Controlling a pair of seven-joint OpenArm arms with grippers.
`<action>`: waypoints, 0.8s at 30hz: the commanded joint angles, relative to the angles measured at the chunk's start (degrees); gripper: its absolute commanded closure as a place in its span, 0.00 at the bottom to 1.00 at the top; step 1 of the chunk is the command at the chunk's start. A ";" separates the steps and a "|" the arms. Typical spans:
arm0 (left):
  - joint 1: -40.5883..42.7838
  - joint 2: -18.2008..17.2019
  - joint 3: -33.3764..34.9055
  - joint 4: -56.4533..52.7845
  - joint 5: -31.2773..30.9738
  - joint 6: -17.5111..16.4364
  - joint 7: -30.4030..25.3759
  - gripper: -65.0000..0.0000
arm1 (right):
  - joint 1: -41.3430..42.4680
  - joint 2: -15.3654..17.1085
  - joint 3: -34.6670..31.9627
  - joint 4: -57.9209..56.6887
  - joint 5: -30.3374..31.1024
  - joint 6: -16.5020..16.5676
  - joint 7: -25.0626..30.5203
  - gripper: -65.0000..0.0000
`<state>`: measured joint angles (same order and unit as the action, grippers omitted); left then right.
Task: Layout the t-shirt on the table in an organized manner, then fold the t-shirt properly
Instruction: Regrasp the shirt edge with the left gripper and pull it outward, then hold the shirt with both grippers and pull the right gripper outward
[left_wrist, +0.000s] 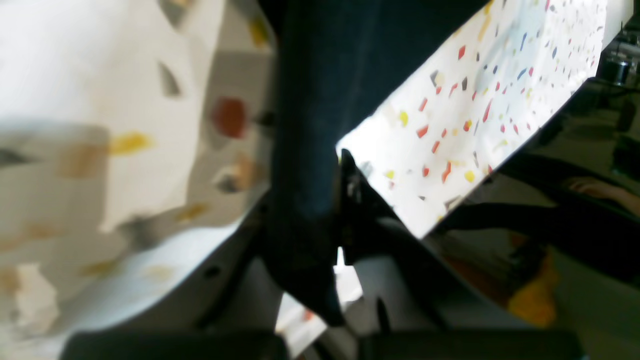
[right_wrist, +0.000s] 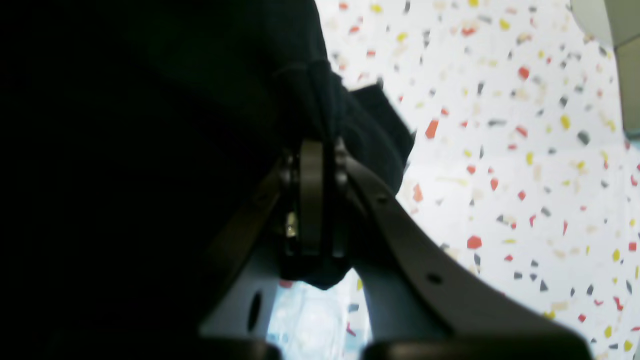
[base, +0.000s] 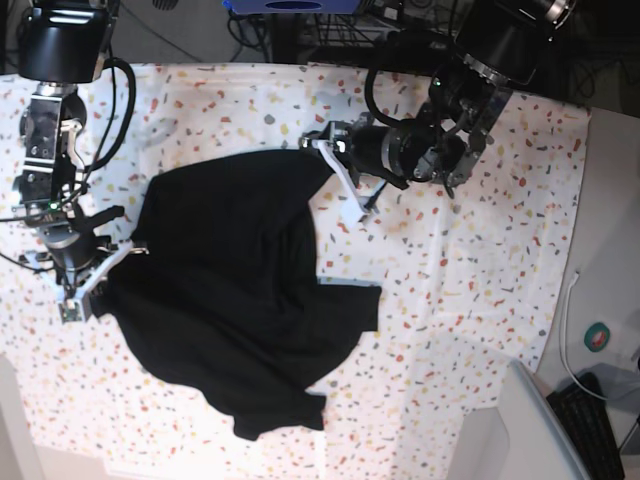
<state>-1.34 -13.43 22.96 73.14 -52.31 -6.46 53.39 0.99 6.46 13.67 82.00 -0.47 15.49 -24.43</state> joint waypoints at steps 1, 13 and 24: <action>-0.81 -0.94 -1.73 0.92 -0.12 -0.35 -1.03 1.00 | 0.72 0.62 0.35 1.39 0.25 -0.14 1.35 1.00; 0.07 -11.14 -19.05 10.94 -0.12 -0.35 -1.39 1.00 | -8.77 -9.76 0.53 5.61 0.25 -0.41 1.26 1.00; 5.43 -11.14 -22.65 12.00 4.71 -0.35 -1.47 1.00 | -14.66 -13.45 0.88 5.26 13.61 -6.21 -7.00 1.00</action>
<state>5.32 -23.55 1.04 83.68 -46.54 -6.44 53.08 -13.98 -7.11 14.44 86.15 13.08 9.15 -32.18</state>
